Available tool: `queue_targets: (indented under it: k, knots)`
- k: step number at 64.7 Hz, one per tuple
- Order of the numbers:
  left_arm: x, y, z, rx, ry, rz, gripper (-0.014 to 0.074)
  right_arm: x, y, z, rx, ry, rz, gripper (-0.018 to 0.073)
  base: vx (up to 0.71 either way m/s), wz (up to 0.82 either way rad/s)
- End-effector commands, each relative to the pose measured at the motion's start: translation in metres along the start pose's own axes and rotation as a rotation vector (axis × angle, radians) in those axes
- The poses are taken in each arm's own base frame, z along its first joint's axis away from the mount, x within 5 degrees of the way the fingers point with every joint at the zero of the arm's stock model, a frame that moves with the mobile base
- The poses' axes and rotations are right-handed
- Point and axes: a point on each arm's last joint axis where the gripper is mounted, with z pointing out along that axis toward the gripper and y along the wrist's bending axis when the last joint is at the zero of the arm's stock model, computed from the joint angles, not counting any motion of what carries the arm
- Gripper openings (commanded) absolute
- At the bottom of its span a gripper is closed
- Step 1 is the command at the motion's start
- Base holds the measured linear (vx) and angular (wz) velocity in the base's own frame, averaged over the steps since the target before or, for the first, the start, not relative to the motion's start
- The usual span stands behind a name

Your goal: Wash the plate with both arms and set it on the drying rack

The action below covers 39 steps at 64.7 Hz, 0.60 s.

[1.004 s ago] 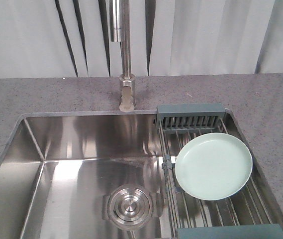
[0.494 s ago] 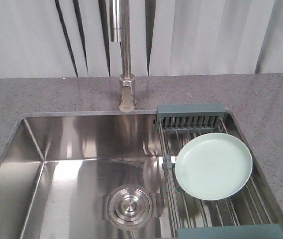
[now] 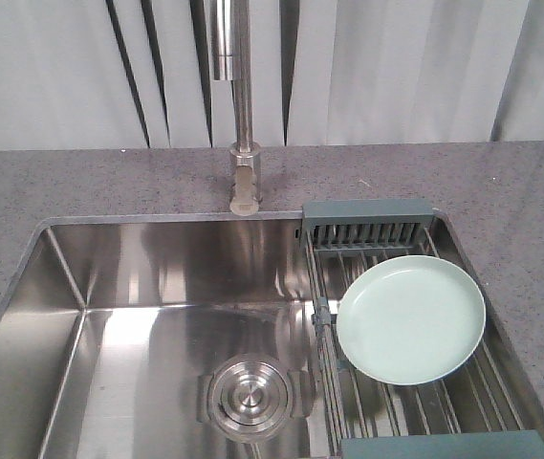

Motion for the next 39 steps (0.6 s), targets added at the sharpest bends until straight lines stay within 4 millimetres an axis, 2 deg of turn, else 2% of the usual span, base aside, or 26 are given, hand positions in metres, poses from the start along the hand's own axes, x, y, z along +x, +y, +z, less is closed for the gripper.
queue_targets:
  k: [1, 9, 15, 27, 39]
  knots:
    - [-0.016, 0.000, -0.003, -0.001, -0.115, -0.009, -0.0006, -0.007, -0.001, -0.002, 0.022, -0.178, -0.008, 0.0183, 0.00, 0.00]
    - [-0.016, 0.000, -0.003, -0.001, -0.115, -0.009, -0.0006, 0.012, -0.001, 0.008, 0.036, -0.355, -0.007, 0.0051, 0.00, 0.00]
    - [-0.016, 0.000, -0.003, -0.001, -0.115, -0.009, -0.0006, 0.030, -0.001, 0.019, 0.044, -0.448, -0.007, -0.0015, 0.00, 0.00]
    - [-0.016, 0.000, -0.003, -0.001, -0.115, -0.009, -0.0006, 0.059, 0.000, 0.032, 0.054, -0.596, 0.004, -0.0008, 0.00, 0.00]
    - [-0.016, 0.000, -0.003, -0.001, -0.115, -0.009, -0.0006, 0.074, 0.000, 0.038, 0.061, -0.680, 0.004, -0.0008, 0.00, 0.00]
